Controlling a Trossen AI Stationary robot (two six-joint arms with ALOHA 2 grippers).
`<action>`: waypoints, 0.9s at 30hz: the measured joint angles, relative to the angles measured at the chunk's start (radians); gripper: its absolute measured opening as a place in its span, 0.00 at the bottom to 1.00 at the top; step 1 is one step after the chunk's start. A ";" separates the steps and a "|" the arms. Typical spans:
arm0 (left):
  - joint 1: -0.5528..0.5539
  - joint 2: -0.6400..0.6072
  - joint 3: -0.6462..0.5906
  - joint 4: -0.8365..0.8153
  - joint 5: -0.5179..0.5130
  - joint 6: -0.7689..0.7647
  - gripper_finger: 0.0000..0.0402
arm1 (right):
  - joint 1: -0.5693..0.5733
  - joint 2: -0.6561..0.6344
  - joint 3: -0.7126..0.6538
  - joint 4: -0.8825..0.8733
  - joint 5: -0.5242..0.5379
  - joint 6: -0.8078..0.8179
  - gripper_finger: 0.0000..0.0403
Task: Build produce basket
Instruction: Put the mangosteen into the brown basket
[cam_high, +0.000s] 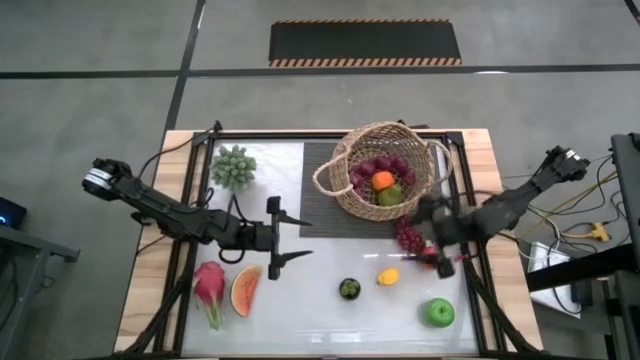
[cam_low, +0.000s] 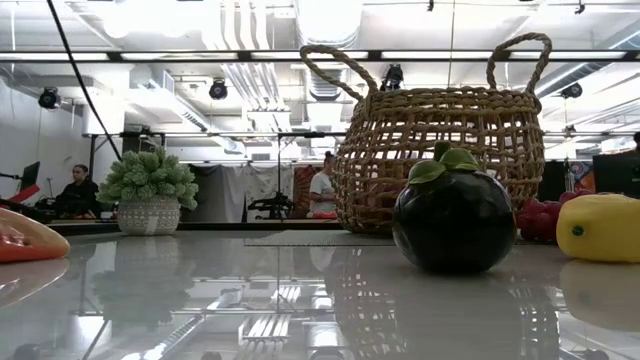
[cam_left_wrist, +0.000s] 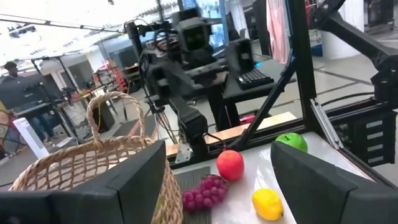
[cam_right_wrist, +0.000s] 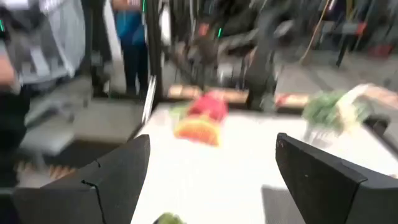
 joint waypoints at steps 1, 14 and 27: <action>0.000 -0.005 -0.009 0.009 0.000 0.000 0.68 | 0.009 0.026 0.026 -0.024 0.000 0.020 0.81; 0.000 -0.028 -0.029 0.010 0.000 0.001 0.68 | 0.123 0.381 0.338 -0.235 0.000 0.236 0.81; 0.000 -0.028 -0.029 0.010 0.000 0.002 0.68 | 0.130 0.708 0.584 -0.463 0.003 0.363 0.81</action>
